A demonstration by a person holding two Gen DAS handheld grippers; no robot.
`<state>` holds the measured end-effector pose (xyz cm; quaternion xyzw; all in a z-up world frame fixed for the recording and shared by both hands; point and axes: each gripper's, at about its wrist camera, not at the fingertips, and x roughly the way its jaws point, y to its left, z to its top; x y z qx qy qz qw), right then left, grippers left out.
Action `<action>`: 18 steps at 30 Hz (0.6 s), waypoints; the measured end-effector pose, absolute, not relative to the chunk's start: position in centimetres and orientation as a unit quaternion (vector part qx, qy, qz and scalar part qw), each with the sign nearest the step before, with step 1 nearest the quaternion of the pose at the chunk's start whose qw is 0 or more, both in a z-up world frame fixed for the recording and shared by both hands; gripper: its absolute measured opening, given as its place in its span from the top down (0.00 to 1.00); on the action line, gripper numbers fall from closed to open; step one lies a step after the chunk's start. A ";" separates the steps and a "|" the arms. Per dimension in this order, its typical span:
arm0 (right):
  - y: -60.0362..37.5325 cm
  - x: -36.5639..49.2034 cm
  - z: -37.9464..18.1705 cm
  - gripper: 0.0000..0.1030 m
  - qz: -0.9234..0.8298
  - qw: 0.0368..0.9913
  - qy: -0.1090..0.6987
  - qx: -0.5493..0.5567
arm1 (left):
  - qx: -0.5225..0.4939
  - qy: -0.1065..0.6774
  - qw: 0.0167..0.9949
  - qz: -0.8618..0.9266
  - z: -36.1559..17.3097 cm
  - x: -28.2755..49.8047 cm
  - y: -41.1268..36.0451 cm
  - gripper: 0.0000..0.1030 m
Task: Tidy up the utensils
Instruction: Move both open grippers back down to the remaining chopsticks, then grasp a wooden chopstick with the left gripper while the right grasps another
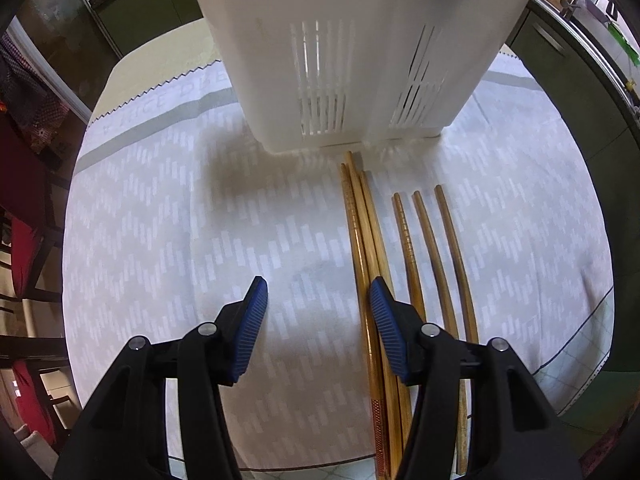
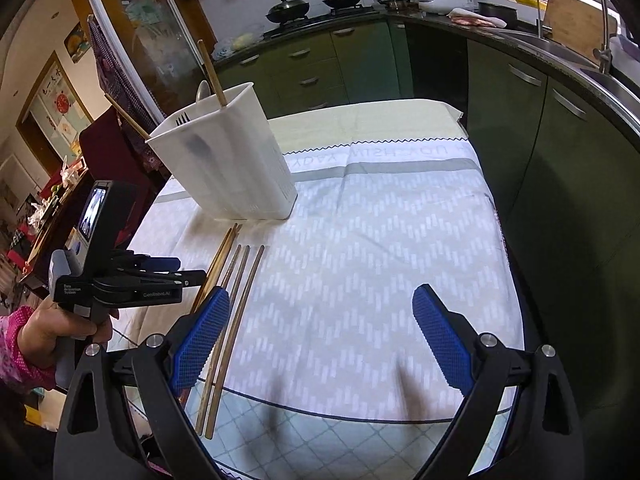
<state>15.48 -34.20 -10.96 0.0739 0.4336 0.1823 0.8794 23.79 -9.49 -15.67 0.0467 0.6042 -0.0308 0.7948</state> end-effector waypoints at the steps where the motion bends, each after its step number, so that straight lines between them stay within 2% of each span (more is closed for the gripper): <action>1: -34.0 15.6 -11.0 0.11 0.183 0.879 0.435 0.072 | 0.046 0.605 0.794 -0.030 -15.8 23.9 -9.6 0.50; 11: -28.2 17.0 -12.9 0.11 0.193 0.860 0.472 0.004 | 0.047 0.616 0.786 -0.030 -16.9 24.4 -9.7 0.53; 13: -26.6 17.5 -13.8 0.15 0.200 0.851 0.485 -0.012 | 0.051 0.616 0.785 -0.032 -16.9 24.3 -9.5 0.54; 18: -23.7 19.5 -15.7 0.32 0.209 0.827 0.521 -0.019 | 0.052 0.618 0.784 -0.033 -16.9 24.2 -8.3 0.56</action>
